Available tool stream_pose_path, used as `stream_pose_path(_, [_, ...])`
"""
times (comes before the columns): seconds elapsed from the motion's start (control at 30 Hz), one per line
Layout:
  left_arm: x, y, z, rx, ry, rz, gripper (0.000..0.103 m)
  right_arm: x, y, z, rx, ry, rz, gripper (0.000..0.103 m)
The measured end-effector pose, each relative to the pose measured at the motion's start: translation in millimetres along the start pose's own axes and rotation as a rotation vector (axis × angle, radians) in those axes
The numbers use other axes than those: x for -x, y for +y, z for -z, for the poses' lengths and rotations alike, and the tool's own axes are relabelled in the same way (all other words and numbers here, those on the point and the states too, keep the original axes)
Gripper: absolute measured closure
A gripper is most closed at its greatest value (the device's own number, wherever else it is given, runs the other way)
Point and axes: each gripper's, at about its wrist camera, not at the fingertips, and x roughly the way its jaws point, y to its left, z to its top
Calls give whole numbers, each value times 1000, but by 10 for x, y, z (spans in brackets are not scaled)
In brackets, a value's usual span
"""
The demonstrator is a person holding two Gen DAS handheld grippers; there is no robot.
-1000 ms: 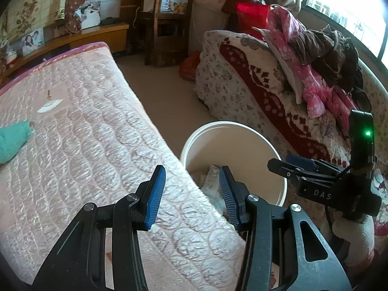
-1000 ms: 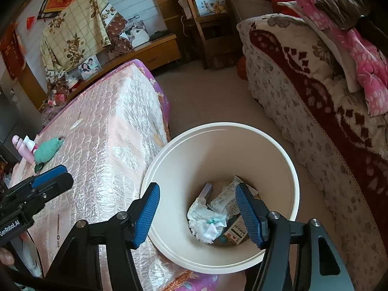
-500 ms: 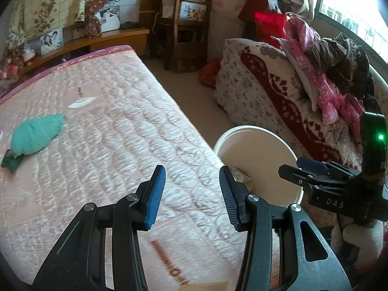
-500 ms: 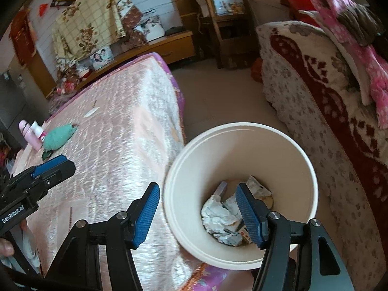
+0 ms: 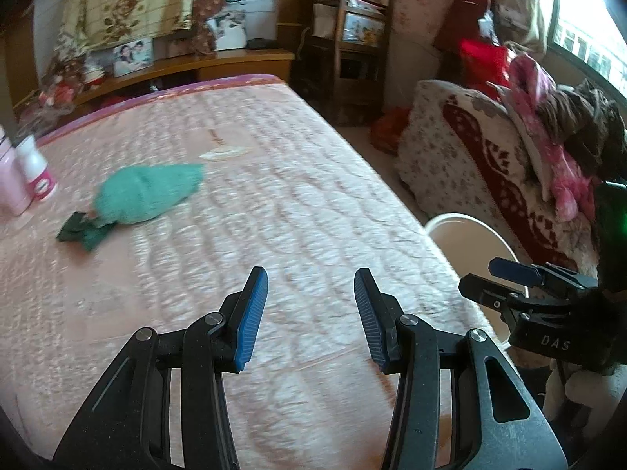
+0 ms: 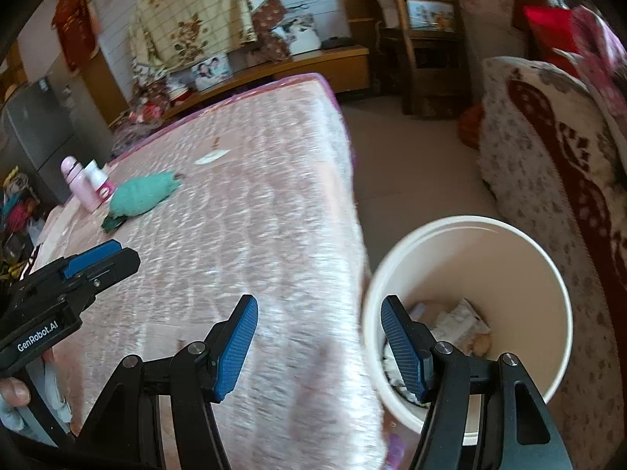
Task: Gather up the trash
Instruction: 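Move both tools back over the bed toward the green towel and packet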
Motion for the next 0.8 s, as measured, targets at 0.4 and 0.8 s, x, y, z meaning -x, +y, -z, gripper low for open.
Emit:
stream_pose_path(0.4, [167, 747, 141, 79, 6, -66, 59, -248, 608, -81, 88, 34, -55, 37])
stream_pose_path(0.8, [205, 1820, 131, 196, 29, -208, 59, -639, 1161, -169, 164, 93, -119, 35])
